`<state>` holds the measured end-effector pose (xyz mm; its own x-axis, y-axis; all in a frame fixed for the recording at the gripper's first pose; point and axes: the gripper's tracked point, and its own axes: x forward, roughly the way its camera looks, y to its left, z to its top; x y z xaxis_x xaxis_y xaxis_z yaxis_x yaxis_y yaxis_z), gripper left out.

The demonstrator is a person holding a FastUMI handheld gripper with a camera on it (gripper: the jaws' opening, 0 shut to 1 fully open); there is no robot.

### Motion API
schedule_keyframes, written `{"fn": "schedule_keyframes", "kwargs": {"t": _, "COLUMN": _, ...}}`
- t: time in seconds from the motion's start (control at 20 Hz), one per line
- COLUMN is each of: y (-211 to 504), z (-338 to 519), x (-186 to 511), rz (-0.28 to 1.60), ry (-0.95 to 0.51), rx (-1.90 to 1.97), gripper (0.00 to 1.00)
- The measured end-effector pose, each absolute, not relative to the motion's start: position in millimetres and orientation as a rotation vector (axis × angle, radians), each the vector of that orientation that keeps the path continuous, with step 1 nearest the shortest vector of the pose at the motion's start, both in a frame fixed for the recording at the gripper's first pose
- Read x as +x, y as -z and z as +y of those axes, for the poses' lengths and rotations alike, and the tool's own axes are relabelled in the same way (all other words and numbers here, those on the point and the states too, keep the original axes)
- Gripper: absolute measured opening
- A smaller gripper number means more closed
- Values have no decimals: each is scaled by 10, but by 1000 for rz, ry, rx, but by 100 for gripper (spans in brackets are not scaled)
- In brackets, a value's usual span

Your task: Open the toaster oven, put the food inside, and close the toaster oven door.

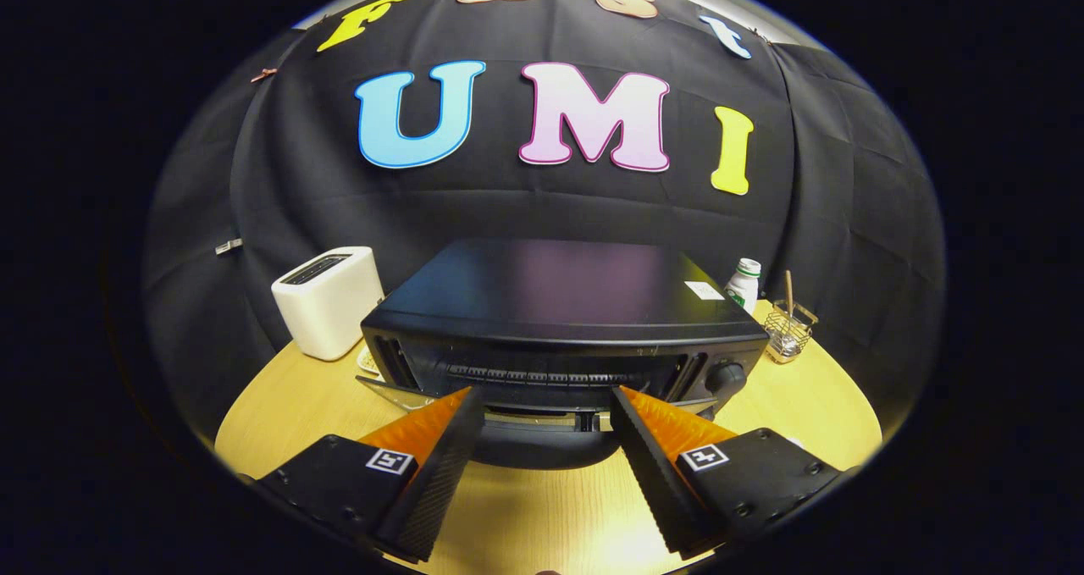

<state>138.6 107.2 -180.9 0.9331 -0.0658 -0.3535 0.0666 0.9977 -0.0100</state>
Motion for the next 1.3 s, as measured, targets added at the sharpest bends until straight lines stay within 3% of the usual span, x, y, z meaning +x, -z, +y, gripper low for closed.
{"fn": "schedule_keyframes", "kwargs": {"t": 0.5, "y": 2210, "z": 1151, "x": 847, "rz": 447, "ry": 10, "rx": -51, "gripper": 98}}
{"fn": "schedule_keyframes", "kwargs": {"t": 0.9, "y": 3096, "z": 1160, "x": 372, "rz": 738, "ry": -11, "rx": -23, "gripper": 98}}
{"fn": "schedule_keyframes", "kwargs": {"t": 1.3, "y": 2651, "z": 862, "x": 171, "rz": 709, "ry": -108, "rx": -26, "gripper": 98}}
